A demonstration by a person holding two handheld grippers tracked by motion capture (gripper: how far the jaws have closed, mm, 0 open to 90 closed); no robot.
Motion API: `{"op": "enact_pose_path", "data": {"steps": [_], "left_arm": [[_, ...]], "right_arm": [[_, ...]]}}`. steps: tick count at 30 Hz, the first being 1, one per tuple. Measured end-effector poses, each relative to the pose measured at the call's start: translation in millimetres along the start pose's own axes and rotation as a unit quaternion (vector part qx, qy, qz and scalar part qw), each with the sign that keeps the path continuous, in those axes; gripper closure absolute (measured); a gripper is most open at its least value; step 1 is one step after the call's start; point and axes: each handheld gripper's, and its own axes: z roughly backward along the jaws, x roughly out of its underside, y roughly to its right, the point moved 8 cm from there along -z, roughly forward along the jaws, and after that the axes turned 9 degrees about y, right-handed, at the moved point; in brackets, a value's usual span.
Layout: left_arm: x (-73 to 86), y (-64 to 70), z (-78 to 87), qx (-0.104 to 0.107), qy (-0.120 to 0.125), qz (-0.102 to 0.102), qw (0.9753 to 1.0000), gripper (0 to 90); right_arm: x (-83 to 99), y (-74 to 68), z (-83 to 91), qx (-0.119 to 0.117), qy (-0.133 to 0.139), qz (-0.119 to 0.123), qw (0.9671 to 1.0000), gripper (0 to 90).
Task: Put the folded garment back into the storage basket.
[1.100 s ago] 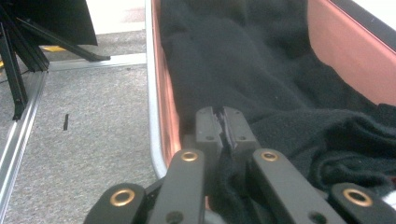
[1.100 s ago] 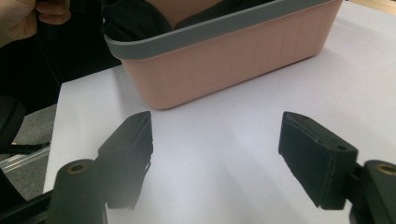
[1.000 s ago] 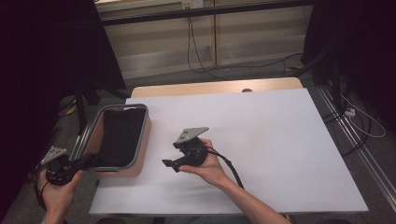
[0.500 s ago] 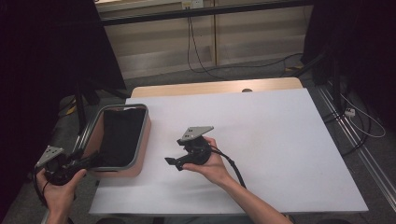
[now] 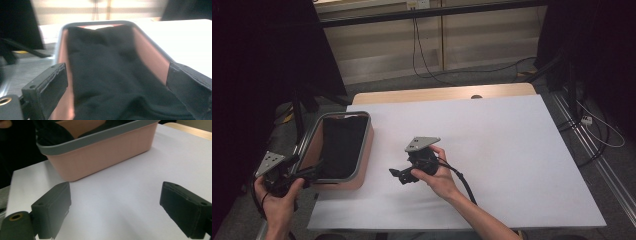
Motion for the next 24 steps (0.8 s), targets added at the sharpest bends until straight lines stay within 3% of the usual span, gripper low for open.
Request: {"op": "enact_pose_path", "data": {"steps": [5, 7, 13, 18, 22, 24], "left_arm": [[-1.7, 16.0, 3.0, 0.016, 0.001, -0.023, 0.9996, 3.4], [-4.0, 22.0, 4.2, 0.006, 0.002, -0.038, 0.9993, 3.7], [-5.8, 49.6, 1.1, 0.039, -0.003, -0.05, 0.998, 4.6], [-5.1, 68.6, -2.9, 0.053, -0.001, -0.058, 0.9969, 4.7], [-7.2, 78.3, -6.7, 0.047, -0.006, -0.07, 0.9964, 5.6], [-7.7, 83.4, -9.6, 0.052, -0.007, -0.066, 0.9965, 5.7]], "right_arm": [[0.9, 1.4, 2.2, 0.01, 0.004, 0.004, 0.9999, 10.2], [0.7, 2.6, 3.7, 0.016, 0.011, 0.007, 0.9998, 9.7], [1.2, 4.5, 10.6, 0.029, 0.023, 0.012, 0.9993, 9.2], [2.2, 8.0, 18.7, 0.044, 0.03, 0.018, 0.9984, 7.6], [3.6, 12.9, 27.5, 0.07, 0.036, 0.027, 0.9965, 4.4], [4.5, 15.7, 31.4, 0.085, 0.036, 0.027, 0.9954, 4.1]]}}
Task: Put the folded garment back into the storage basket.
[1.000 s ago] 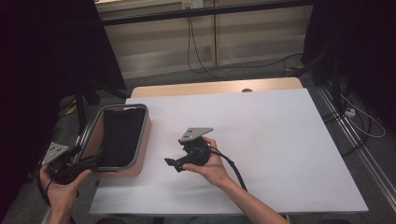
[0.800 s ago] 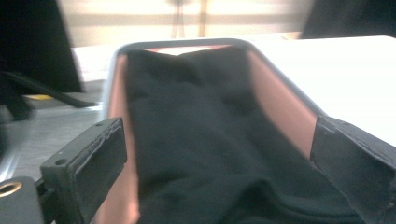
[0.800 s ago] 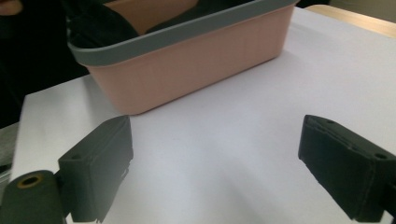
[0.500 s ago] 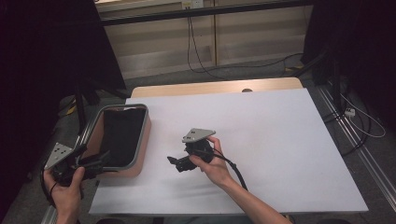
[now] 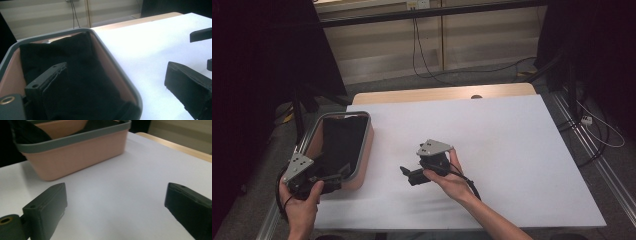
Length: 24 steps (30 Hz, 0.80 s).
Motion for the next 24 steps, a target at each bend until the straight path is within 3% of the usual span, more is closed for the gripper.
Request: {"op": "enact_pose_path", "data": {"steps": [3, 8, 12, 14, 17, 24], "left_arm": [[-2.3, 6.4, -5.8, 0.005, -0.002, 0.0, 1.0, 5.7], [-4.0, 23.8, -16.0, 0.036, -0.007, -0.009, 0.9993, 5.7], [-2.9, 36.1, -23.6, 0.056, -0.015, -0.022, 0.9981, 5.7], [-1.1, 42.3, -26.8, 0.063, -0.017, -0.018, 0.9977, 5.7], [3.3, 51.6, -32.3, 0.073, -0.025, -0.033, 0.9965, 5.7], [5.1, 72.4, -46.1, 0.099, -0.036, -0.036, 0.9938, 5.7]], "right_arm": [[2.8, 3.2, 5.8, 0.0, -0.001, -0.004, 1.0, 5.3], [4.9, 9.0, 16.0, 0.009, 0.004, -0.006, 0.9999, 5.3], [6.9, 13.9, 24.3, 0.018, 0.008, -0.005, 0.9998, 5.4], [10.4, 16.9, 29.0, 0.026, 0.004, -0.003, 0.9996, 5.4], [15.4, 21.4, 37.5, 0.035, 0.007, -0.01, 0.9993, 5.4], [16.2, 35.0, 59.5, 0.055, 0.015, -0.018, 0.9982, 5.4]]}}
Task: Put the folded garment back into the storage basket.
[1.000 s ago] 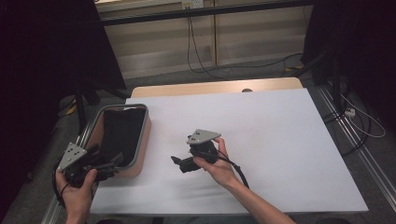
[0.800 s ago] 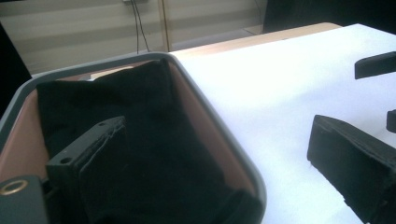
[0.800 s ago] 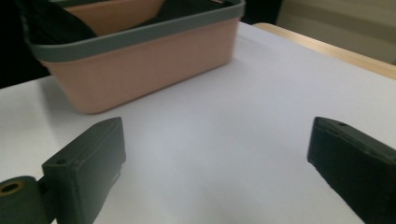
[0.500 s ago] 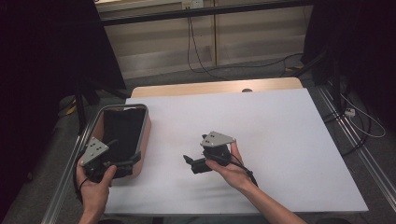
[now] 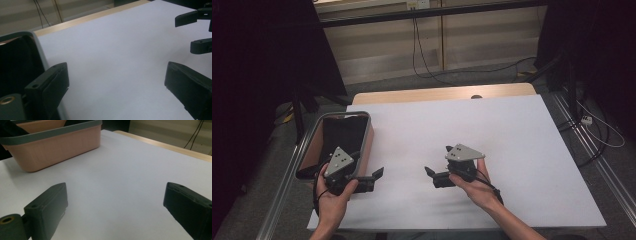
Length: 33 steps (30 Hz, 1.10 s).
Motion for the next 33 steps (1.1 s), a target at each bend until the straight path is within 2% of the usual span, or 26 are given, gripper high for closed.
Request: {"op": "enact_pose_path", "data": {"steps": [5, 7, 10, 12, 17, 20, 22, 24, 29, 33], "left_arm": [[-6.0, 16.9, -15.5, 0.025, -0.006, -0.011, 0.9996, 5.7], [-6.0, 23.1, -20.3, 0.027, -0.009, -0.015, 0.9995, 5.6], [1.9, 33.8, -29.3, 0.042, -0.025, -0.025, 0.9985, 5.6], [6.1, 35.7, -32.2, 0.044, -0.026, -0.018, 0.9986, 5.7], [12.0, 34.3, -35.0, 0.043, -0.029, -0.011, 0.9986, 5.6], [12.6, 34.2, -33.8, 0.047, -0.024, 0.003, 0.9986, 5.5], [13.8, 34.3, -33.1, 0.055, -0.029, 0.001, 0.9981, 5.5], [14.0, 33.6, -32.1, 0.047, -0.023, 0.0, 0.9986, 5.5], [17.3, 34.2, -29.0, 0.045, -0.024, -0.006, 0.9987, 5.4], [19.0, 29.5, -26.5, 0.041, -0.023, 0.0, 0.9989, 5.1]], "right_arm": [[0.2, 12.4, 12.8, 0.021, 0.003, -0.011, 0.9997, 5.4], [1.7, 17.6, 20.8, 0.029, 0.003, -0.011, 0.9995, 5.4], [2.4, 25.0, 30.8, 0.041, 0.008, -0.017, 0.999, 5.4], [4.5, 29.8, 37.8, 0.047, 0.009, -0.024, 0.9986, 5.7], [12.2, 42.1, 53.7, 0.07, 0.004, -0.026, 0.9972, 5.8], [15.1, 48.4, 63.9, 0.079, 0.005, -0.033, 0.9963, 5.8], [17.3, 52.3, 71.3, 0.087, 0.005, -0.032, 0.9957, 5.8], [19.2, 55.1, 78.0, 0.091, 0.002, -0.039, 0.9951, 5.8], [23.1, 61.6, 93.4, 0.104, -0.001, -0.03, 0.9941, 5.7], [27.4, 69.7, 107.0, 0.119, -0.001, -0.035, 0.9923, 5.7]]}}
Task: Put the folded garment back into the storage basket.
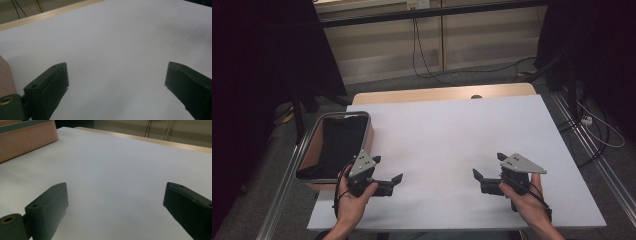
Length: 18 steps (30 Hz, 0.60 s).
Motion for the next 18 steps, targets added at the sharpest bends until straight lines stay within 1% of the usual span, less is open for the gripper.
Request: {"op": "enact_pose_path", "data": {"steps": [2, 4, 7, 9, 10, 13, 15, 18], "left_arm": [[0.8, -2.3, 1.8, -0.006, 0.002, 0.003, 1.0, 5.1], [1.6, -3.4, 3.3, -0.006, 0.001, 0.004, 1.0, 5.1], [3.4, -5.1, 5.0, -0.008, 0.002, 0.01, 0.9999, 5.1], [5.5, -5.7, 6.7, -0.013, 0.004, 0.013, 0.9998, 5.1], [6.7, -6.6, 7.7, -0.014, 0.003, 0.008, 0.9999, 5.1], [8.8, -8.2, 10.3, -0.019, 0.004, 0.008, 0.9998, 5.1], [8.3, -9.8, 11.5, -0.023, 0.011, 0.017, 0.9995, 5.1], [9.2, -10.9, 13.7, -0.025, 0.016, 0.019, 0.9994, 5.1]], "right_arm": [[1.7, 5.5, 5.2, 0.008, 0.001, -0.002, 1.0, 5.7], [3.7, 10.6, 10.6, 0.015, 0.0, -0.002, 0.9999, 5.5], [7.7, 16.8, 16.7, 0.023, -0.002, -0.007, 0.9997, 5.5], [9.4, 19.3, 19.6, 0.028, 0.0, -0.01, 0.9996, 5.5], [10.2, 20.5, 20.6, 0.029, 0.003, -0.01, 0.9995, 5.4], [13.4, 23.8, 24.4, 0.034, 0.002, -0.016, 0.9993, 5.3], [14.9, 24.9, 26.4, 0.039, 0.003, -0.013, 0.9992, 5.3], [16.6, 24.0, 30.5, 0.038, 0.004, -0.015, 0.9992, 5.1]]}}
